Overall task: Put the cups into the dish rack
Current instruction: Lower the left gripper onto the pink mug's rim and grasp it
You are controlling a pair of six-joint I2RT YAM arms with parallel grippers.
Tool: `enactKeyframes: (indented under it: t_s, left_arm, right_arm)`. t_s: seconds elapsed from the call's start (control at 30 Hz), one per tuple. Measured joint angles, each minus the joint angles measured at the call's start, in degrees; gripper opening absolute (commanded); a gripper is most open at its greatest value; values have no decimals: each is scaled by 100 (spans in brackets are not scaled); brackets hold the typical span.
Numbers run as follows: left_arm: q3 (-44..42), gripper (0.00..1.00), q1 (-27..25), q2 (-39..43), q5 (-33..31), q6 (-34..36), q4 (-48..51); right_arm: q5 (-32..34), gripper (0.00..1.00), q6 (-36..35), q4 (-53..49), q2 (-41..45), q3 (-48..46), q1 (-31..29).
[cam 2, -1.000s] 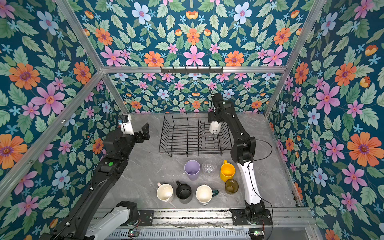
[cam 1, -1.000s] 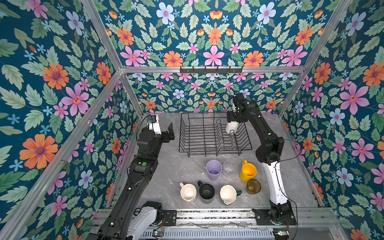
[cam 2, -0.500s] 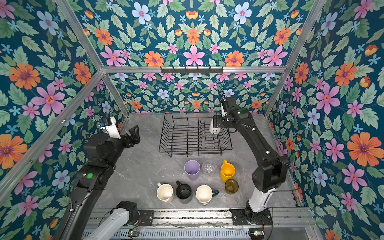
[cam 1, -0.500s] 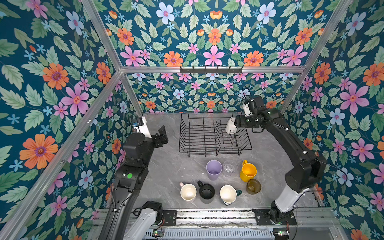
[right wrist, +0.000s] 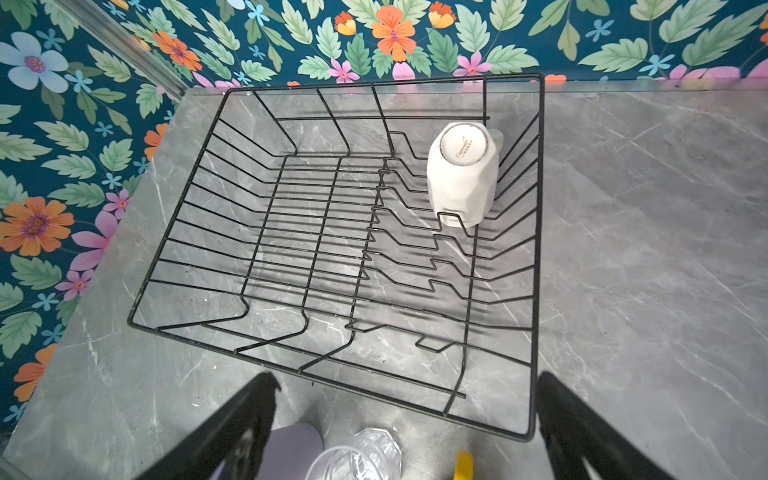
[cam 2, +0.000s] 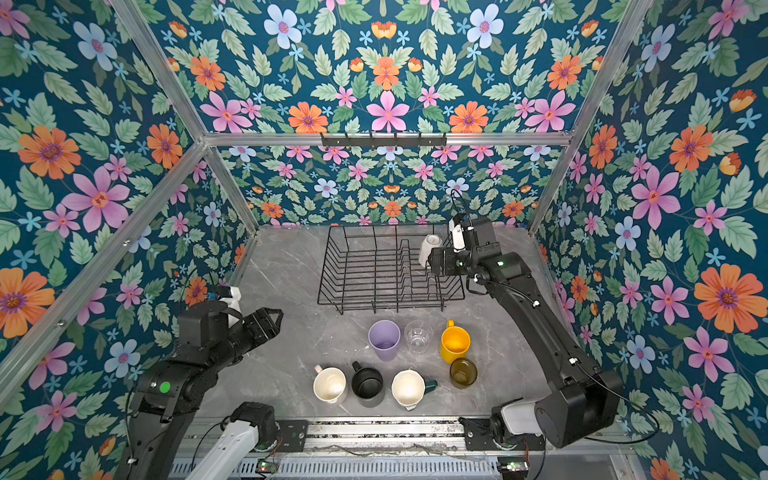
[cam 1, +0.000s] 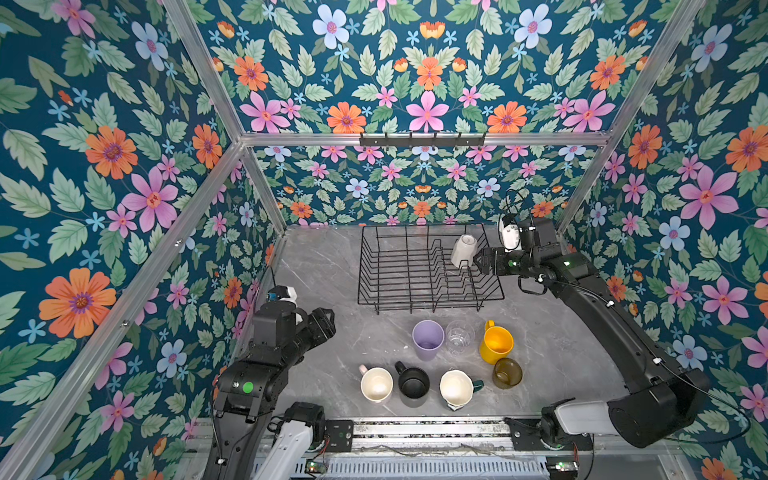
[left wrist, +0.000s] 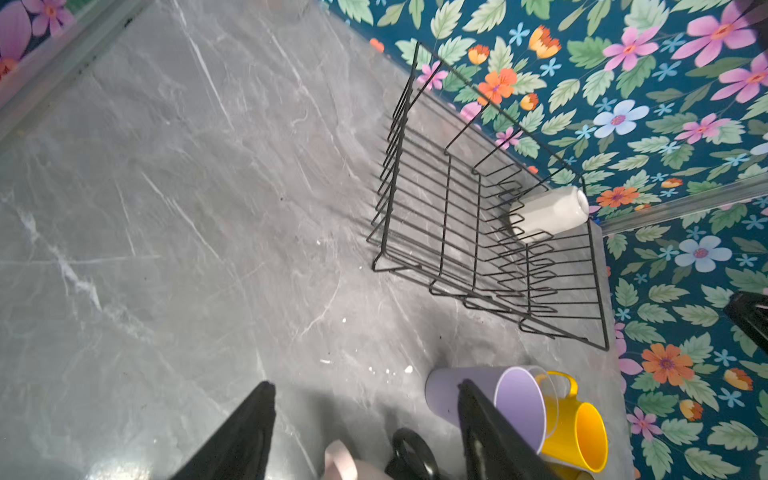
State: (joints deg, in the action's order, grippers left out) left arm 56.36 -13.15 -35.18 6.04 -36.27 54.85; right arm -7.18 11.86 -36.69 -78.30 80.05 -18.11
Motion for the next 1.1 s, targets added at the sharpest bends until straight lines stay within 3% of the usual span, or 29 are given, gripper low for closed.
enactKeyframes:
  t_s: [0.57, 0.67, 0.87, 1.1]
  left_arm:
    - [-688, 63, -251, -422, 772, -15, 476]
    - [-920, 63, -634, -514, 763, -118, 343]
    - [-992, 62, -2033, -1086, 385, -459, -33]
    - [-850, 60, -2715, -962, -149, -890, 81]
  right_arm:
    - [-11, 96, 212, 382, -17, -688, -2]
    - [-9, 96, 260, 382, 4, -758, -2]
    - [37, 96, 295, 365, 96, -857, -2]
    - [140, 96, 337, 348, 269, -1005, 0]
